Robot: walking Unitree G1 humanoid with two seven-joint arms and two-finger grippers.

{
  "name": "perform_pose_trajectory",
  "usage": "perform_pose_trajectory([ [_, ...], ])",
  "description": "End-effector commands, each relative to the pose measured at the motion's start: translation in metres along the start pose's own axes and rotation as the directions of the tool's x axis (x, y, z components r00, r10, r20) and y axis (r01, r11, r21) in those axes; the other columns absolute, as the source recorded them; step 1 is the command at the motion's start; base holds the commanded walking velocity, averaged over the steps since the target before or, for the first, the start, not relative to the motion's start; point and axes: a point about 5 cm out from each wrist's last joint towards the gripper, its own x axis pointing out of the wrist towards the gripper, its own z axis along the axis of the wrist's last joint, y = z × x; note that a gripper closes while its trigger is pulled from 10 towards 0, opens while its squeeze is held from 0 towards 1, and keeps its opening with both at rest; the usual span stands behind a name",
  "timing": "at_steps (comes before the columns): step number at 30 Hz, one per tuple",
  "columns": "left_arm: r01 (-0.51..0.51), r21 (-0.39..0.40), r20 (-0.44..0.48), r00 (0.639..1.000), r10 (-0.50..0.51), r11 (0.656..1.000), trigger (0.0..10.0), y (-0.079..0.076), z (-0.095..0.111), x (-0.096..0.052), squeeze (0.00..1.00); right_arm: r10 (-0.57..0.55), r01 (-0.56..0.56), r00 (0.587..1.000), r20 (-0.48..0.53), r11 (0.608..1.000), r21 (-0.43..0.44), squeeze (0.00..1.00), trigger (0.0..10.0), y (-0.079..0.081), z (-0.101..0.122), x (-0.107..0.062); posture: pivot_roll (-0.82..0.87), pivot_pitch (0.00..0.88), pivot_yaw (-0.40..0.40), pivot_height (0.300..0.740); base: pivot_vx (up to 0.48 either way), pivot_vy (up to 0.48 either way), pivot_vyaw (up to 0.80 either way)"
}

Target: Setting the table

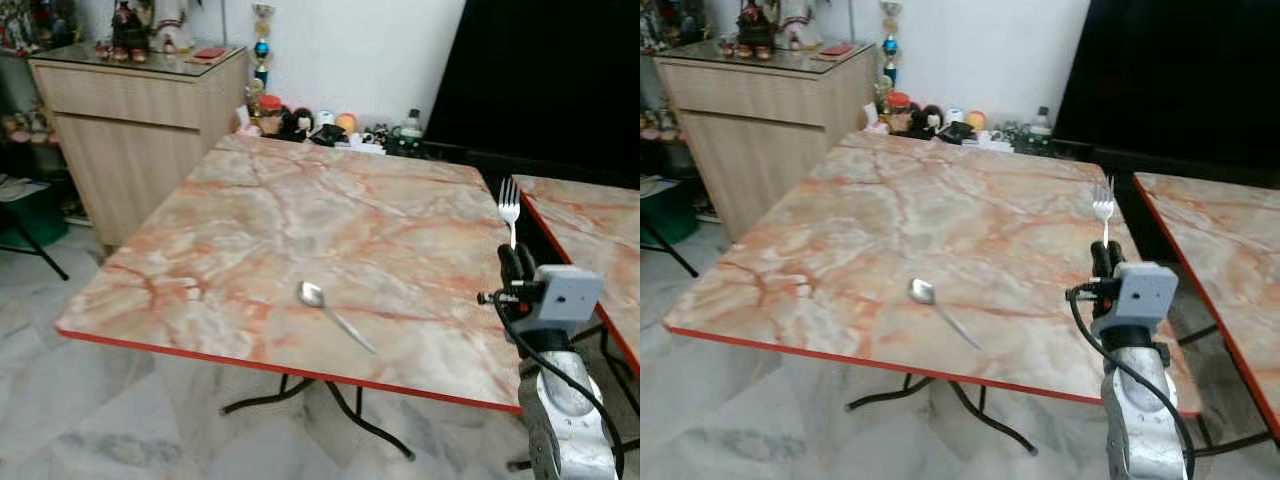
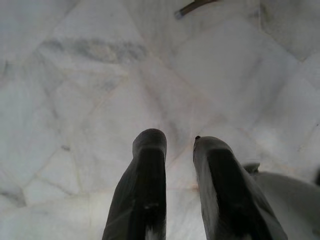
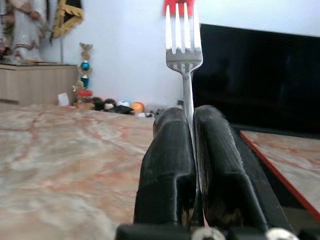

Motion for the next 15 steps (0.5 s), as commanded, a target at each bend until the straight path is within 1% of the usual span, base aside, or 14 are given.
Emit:
perform_pose_trajectory([
  [1, 0.026, 0.006, -0.012, 1.0, -0.025, 1.0, 10.0, -0.006, -0.004, 0.0, 0.0, -0.038, 0.038, 0.999, -0.005, 0.999, -0.012, 0.0, 10.0, -0.008, -0.001, -0.002, -0.03, 0.002, -0.014, 0.74, 0.0, -0.439, 0.0],
  [6, 0.02, 0.019, -0.015, 1.0, -0.019, 1.0, 10.0, 0.0, -0.003, -0.001, 0.0, -0.067, 0.067, 0.998, -0.003, 0.998, 0.005, 0.0, 10.0, -0.009, -0.003, -0.004, -0.01, 0.007, 0.007, 0.74, 0.0, -0.44, 0.0],
  [10, 0.014, 0.022, -0.007, 1.0, -0.014, 1.0, 10.0, 0.004, 0.001, 0.0, 0.0, -0.077, 0.077, 0.997, -0.008, 0.997, 0.023, 0.0, 10.0, -0.006, -0.006, -0.004, 0.0, 0.007, 0.024, 0.74, 0.0, -0.44, 0.0],
  [12, 0.011, 0.031, -0.001, 1.0, -0.011, 0.999, 10.0, 0.007, 0.003, 0.0, 0.0, -0.076, 0.076, 0.997, -0.006, 0.997, 0.033, 0.0, 10.0, -0.002, -0.008, -0.004, 0.0, 0.004, 0.031, 0.74, 0.0, -0.439, 0.0],
  [15, 0.003, 0.033, 0.003, 1.0, -0.003, 0.999, 10.0, 0.011, 0.005, 0.0, 0.0, -0.081, 0.081, 0.997, -0.001, 0.996, 0.038, 0.0, 10.0, 0.0, -0.008, -0.004, 0.0, 0.005, 0.035, 0.74, 0.0, -0.44, 0.0],
])
